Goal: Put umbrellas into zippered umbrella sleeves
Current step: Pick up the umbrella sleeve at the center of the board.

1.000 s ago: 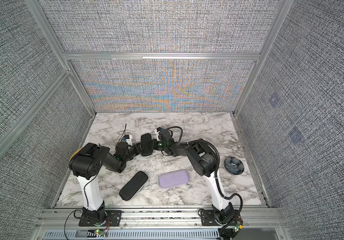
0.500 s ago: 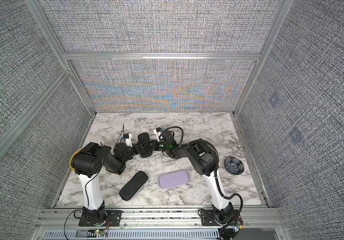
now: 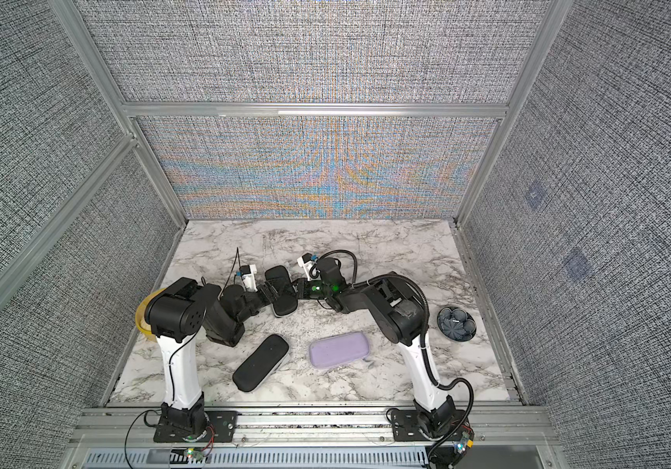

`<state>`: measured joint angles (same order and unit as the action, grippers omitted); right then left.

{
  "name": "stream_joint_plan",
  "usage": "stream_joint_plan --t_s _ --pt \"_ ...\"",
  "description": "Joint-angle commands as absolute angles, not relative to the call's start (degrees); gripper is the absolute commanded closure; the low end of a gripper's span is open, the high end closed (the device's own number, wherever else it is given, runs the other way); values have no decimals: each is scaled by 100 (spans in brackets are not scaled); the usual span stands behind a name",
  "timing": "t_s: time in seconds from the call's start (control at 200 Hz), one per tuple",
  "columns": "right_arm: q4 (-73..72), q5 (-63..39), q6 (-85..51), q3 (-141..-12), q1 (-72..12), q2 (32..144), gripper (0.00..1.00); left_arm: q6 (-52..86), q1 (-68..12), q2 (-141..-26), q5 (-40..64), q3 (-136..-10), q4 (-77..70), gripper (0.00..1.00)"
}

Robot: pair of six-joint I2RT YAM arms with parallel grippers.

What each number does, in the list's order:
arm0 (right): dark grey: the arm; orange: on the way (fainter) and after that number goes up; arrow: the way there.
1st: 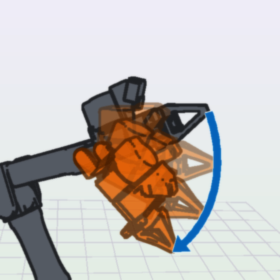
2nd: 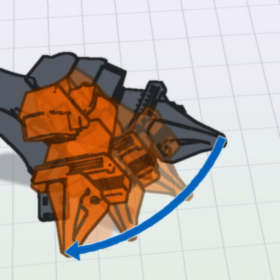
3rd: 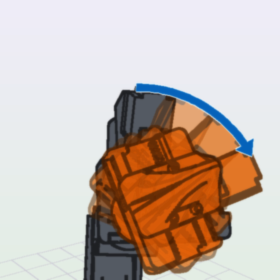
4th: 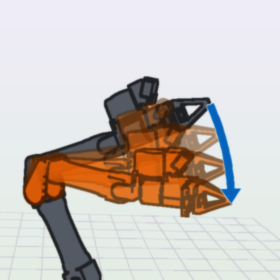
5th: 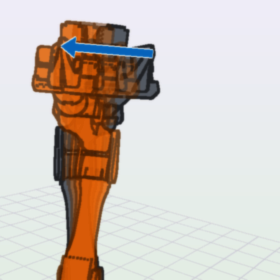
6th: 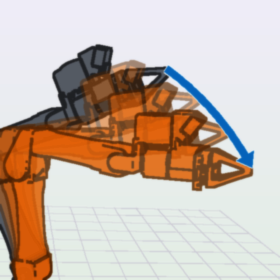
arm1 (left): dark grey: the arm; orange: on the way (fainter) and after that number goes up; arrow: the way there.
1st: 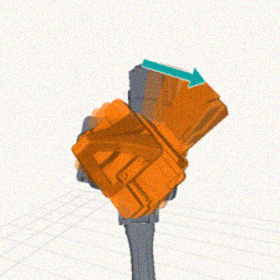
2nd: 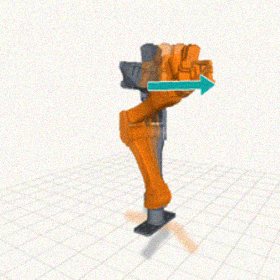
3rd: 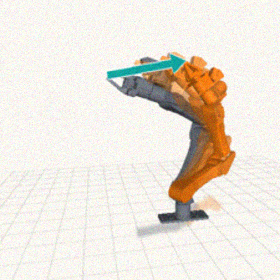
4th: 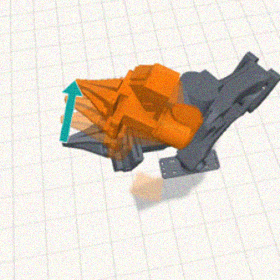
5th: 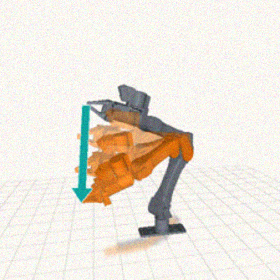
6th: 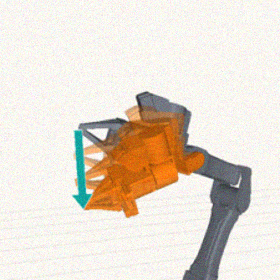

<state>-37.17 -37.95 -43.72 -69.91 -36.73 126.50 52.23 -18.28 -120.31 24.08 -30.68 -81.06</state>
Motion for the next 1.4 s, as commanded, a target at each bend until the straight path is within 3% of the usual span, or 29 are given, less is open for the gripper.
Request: stream_joint_plan --t_s 0.0,0.04,0.19,0.25,0.415,0.5,0.756,0.781,0.791,0.981,1.216,1.396 --pt "-3807 -4150 -4071 -7157 -3753 12594 84 5241 -1880 -12084 3028 -3041 -7400 45" --pt "-3731 -4124 -4030 -7167 -3753 12590 82 5264 -1881 -12080 3056 -3050 -7438 53" --pt "-3490 -4026 -3897 -7122 -3735 12523 64 5270 -1881 -11978 3170 -3107 -7519 66" --pt "-3383 -3933 -3823 -7064 -3710 12437 55 5204 -1881 -11900 3160 -3145 -7413 79" --pt "-2846 -3674 -3449 -6864 -3579 11984 42 5224 -1885 -11840 3298 -3311 -7343 85" --pt "-2481 -3401 -3149 -6710 -3509 11627 35 5232 -1885 -11725 3357 -3380 -7298 100" --pt "-2171 -2874 -2471 -6007 -3165 10525 22 5119 -2024 -11068 3669 -3600 -6735 100" --pt "-2234 -2859 -2434 -5903 -3109 10412 4 5021 -2043 -10955 3659 -3639 -6522 100" --pt "-2244 -2864 -2415 -5864 -3093 10396 1 4973 -2053 -10906 3646 -3645 -6416 100" --pt "-2540 -2932 -1749 -5113 -2762 9708 2 4659 -2177 -10344 3480 -3841 -5477 100" --pt "-3867 -2676 -239 -3815 -2718 8840 15 4128 -2464 -9440 3241 -4086 -4186 100" --pt "-4427 -2790 508 -3548 -2764 8829 33 3824 -2678 -8701 3222 -4114 -3356 100"
